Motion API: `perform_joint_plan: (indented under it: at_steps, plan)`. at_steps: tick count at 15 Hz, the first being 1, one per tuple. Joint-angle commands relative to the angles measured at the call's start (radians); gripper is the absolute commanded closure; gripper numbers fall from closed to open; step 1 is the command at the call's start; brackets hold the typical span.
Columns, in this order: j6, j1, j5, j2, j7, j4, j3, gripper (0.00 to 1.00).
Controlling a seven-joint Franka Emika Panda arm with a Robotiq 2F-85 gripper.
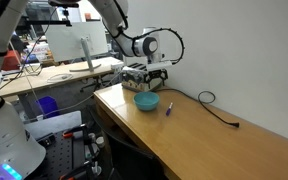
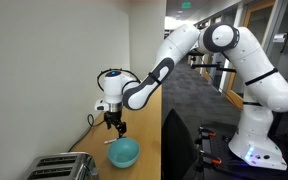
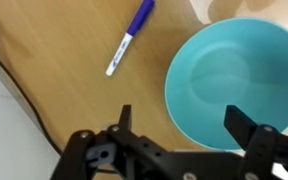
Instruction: Take the blue pen out of the blue bowl
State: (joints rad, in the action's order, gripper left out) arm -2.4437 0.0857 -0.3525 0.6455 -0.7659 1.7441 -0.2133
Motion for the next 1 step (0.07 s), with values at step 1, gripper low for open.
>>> perform_joint_plan:
  at_steps: [1]
  plan:
    - [-0.007,-0.015,-0.006,-0.103,-0.042,0.120,-0.008,0.00]
